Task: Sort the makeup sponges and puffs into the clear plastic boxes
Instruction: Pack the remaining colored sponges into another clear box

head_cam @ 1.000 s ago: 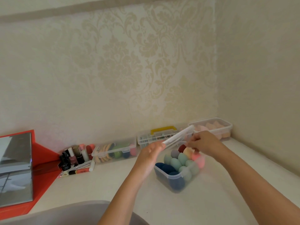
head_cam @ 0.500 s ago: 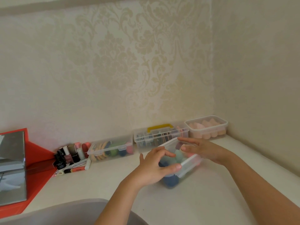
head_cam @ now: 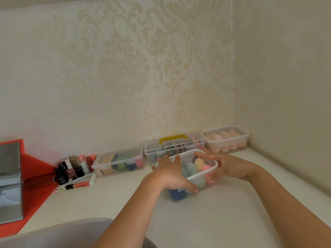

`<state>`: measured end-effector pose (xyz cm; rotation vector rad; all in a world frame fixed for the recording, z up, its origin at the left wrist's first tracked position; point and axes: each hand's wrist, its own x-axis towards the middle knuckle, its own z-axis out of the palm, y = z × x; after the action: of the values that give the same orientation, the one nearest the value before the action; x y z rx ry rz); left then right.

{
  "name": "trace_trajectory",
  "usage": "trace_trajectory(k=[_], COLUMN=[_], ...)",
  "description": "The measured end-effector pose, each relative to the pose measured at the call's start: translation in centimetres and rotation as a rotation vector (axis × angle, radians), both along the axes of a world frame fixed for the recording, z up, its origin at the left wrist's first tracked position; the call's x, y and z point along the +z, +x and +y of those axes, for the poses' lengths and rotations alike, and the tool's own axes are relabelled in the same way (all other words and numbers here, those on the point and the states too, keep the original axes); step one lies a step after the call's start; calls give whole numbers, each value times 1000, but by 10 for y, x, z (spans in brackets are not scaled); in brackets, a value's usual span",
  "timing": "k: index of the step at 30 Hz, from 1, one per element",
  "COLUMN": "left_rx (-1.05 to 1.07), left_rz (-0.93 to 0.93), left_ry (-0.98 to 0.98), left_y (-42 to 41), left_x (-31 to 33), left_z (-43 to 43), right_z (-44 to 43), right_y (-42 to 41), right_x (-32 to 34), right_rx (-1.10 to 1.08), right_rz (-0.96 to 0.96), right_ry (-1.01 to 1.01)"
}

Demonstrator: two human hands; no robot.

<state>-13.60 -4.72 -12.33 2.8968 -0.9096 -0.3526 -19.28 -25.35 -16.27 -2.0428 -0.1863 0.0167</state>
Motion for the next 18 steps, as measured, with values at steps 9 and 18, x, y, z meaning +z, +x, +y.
trace_trajectory(k=[9,18], left_rx=[6,-35], left_rz=[-38,-61], left_ry=[-39,-186], left_y=[-1,-4], left_x=[-4,-11], left_z=[1,10], right_z=[8,-17], right_y=[-6,-39], right_x=[1,-9], right_rx=[-177,-362], right_rz=[-104,71], right_ry=[-183,-236])
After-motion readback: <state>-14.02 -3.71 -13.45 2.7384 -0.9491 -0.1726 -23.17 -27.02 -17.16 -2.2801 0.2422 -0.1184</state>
